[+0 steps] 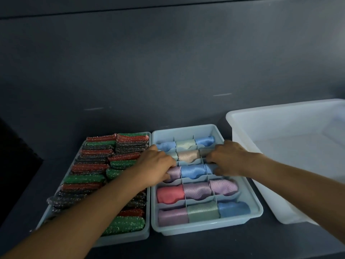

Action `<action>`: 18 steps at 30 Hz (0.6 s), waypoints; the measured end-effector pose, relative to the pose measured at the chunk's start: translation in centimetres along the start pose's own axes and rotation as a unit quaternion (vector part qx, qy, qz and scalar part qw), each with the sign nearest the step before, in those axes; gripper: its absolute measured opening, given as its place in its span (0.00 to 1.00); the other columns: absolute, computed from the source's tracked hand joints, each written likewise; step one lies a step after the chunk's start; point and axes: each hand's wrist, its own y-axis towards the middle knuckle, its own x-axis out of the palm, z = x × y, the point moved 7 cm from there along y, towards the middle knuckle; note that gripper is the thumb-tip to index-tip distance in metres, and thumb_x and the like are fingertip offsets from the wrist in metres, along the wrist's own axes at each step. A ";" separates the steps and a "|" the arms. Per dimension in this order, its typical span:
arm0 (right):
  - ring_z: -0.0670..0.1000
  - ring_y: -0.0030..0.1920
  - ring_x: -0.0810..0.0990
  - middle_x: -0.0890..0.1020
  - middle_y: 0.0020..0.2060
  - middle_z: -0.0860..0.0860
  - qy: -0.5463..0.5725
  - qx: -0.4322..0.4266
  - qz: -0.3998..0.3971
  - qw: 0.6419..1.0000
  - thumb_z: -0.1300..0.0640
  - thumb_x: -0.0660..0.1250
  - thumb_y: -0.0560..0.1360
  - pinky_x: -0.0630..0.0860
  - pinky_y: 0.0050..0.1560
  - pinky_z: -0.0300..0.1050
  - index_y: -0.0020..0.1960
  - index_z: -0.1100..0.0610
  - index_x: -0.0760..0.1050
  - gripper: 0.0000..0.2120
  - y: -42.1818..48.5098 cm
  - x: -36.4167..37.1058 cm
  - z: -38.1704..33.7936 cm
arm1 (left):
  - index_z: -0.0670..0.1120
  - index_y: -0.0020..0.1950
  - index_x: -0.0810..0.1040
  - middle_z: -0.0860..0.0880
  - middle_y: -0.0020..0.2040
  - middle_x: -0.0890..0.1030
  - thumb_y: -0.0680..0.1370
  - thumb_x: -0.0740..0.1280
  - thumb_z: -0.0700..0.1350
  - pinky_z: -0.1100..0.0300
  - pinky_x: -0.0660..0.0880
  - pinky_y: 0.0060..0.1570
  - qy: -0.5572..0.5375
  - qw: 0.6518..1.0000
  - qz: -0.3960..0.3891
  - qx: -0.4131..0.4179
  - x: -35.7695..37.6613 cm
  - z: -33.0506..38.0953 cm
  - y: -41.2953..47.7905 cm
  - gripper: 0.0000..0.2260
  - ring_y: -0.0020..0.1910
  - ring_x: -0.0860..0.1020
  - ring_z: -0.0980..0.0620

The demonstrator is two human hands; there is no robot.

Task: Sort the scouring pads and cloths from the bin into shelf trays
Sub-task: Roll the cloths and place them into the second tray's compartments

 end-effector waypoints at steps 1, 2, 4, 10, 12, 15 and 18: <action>0.53 0.56 0.77 0.78 0.46 0.46 -0.005 -0.016 -0.001 1.000 0.52 0.62 0.75 0.65 0.54 0.46 0.52 0.46 0.73 0.06 0.3 0.5 -0.1 | 0.51 0.39 0.70 0.55 0.37 0.74 0.73 0.71 0.53 0.58 0.63 0.50 -0.015 1.000 -0.009 0.004 0.2 -0.1 0.1 0.11 0.40 0.72 0.52; 0.52 0.54 0.77 0.75 0.40 0.43 -0.004 -0.023 -0.010 1.000 0.51 0.62 0.75 0.64 0.55 0.46 0.47 0.46 0.72 0.01 0.4 0.7 -0.1 | 0.51 0.36 0.68 0.56 0.33 0.71 0.73 0.71 0.53 0.58 0.65 0.51 -0.033 0.999 -0.023 0.009 0.6 -0.2 0.3 0.14 0.36 0.70 0.54; 0.52 0.51 0.76 0.70 0.34 0.42 -0.005 -0.031 -0.029 0.999 0.51 0.62 0.74 0.64 0.56 0.48 0.42 0.48 0.71 0.02 0.5 0.9 0.0 | 0.49 0.34 0.67 0.56 0.29 0.68 0.72 0.72 0.52 0.58 0.68 0.51 -0.062 0.997 -0.045 0.017 0.9 -0.5 0.5 0.16 0.30 0.64 0.58; 0.51 0.57 0.74 0.77 0.53 0.44 -0.045 -0.040 -0.008 0.998 0.50 0.60 0.77 0.62 0.55 0.49 0.55 0.49 0.75 0.09 0.6 1.1 -0.1 | 0.49 0.35 0.70 0.54 0.30 0.70 0.76 0.68 0.54 0.59 0.60 0.40 -0.079 0.995 -0.053 0.009 0.9 -0.5 0.7 0.15 0.31 0.68 0.54; 0.50 0.53 0.75 0.78 0.47 0.44 -0.015 -0.036 -0.014 0.999 0.49 0.62 0.76 0.62 0.54 0.48 0.50 0.48 0.76 0.07 0.6 1.0 0.1 | 0.49 0.36 0.70 0.54 0.31 0.70 0.76 0.67 0.54 0.59 0.61 0.41 -0.071 0.996 -0.048 0.007 1.0 -0.3 0.6 0.14 0.35 0.70 0.52; 0.47 0.44 0.79 0.81 0.38 0.44 0.150 0.009 -0.024 0.988 0.49 0.67 0.73 0.71 0.50 0.43 0.45 0.50 0.80 0.06 1.0 0.1 1.9 | 0.47 0.43 0.78 0.53 0.36 0.79 0.77 0.68 0.53 0.58 0.72 0.41 -0.151 0.986 -0.059 -0.023 0.6 -0.9 0.6 0.10 0.39 0.77 0.52; 0.51 0.47 0.81 0.84 0.43 0.48 0.196 0.080 0.086 0.973 0.55 0.66 0.73 0.75 0.48 0.43 0.45 0.51 0.82 0.06 2.3 -2.8 5.3 | 0.50 0.49 0.83 0.53 0.46 0.84 0.79 0.67 0.49 0.57 0.77 0.48 -0.240 0.967 0.047 -0.074 -1.6 -3.5 1.4 0.06 0.44 0.82 0.53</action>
